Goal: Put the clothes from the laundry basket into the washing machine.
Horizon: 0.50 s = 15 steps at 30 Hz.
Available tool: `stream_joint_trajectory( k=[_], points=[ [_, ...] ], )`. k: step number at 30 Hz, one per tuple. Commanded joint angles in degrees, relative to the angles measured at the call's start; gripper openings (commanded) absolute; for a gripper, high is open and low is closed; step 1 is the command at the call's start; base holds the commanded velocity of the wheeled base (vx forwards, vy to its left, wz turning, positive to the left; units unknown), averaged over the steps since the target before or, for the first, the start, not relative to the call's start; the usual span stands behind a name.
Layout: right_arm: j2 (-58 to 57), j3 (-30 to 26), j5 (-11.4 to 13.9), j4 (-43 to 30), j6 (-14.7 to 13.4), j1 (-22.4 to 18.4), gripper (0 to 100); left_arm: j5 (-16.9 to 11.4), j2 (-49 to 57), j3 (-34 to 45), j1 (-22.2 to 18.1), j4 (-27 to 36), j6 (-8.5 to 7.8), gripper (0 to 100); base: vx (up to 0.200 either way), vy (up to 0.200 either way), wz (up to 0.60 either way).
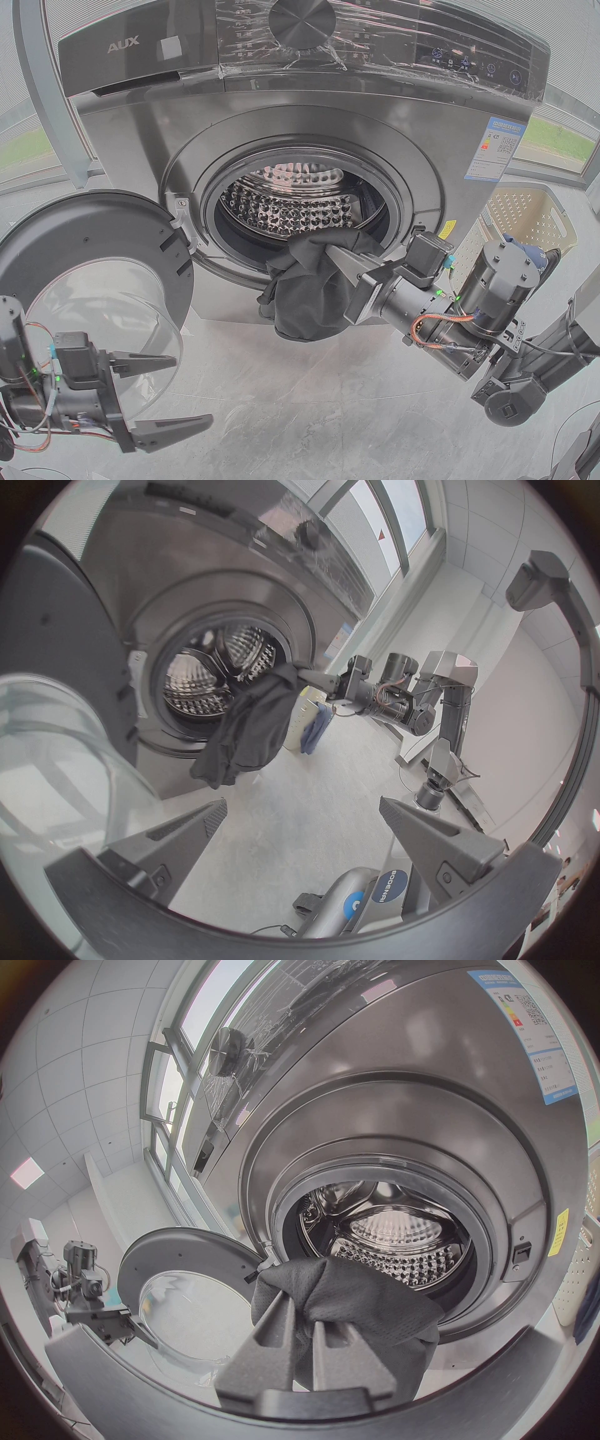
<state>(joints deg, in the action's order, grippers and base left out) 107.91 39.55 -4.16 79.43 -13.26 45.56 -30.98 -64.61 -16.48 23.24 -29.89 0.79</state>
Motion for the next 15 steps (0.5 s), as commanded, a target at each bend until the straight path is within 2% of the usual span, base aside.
stream_joint_trajectory(
  k=[1, 7, 11, 15],
  points=[
    [0.5, 1.7, -0.1, -0.1, -0.1, 0.1, 0, -0.3, -15.4, -2.4, 5.3, -4.6, 0.26, 100, 0.000, 0.000, 0.00],
    [0.3, 1.3, -0.2, 0.0, -0.1, 0.2, 0, -0.8, -20.4, -5.4, 7.3, -4.7, 0.09, 100, 0.000, 0.000, 0.00],
    [0.1, 1.2, -0.2, 0.2, -0.1, 0.6, 0, -1.1, -24.5, -8.7, 8.4, -5.0, 1.23, 100, 0.000, 0.000, 0.00],
    [-0.2, 0.9, -0.3, 0.5, -0.2, 0.6, 0, -1.1, -28.1, -10.9, 8.0, -7.0, 1.40, 100, 0.000, 0.000, 0.00]
  ],
)
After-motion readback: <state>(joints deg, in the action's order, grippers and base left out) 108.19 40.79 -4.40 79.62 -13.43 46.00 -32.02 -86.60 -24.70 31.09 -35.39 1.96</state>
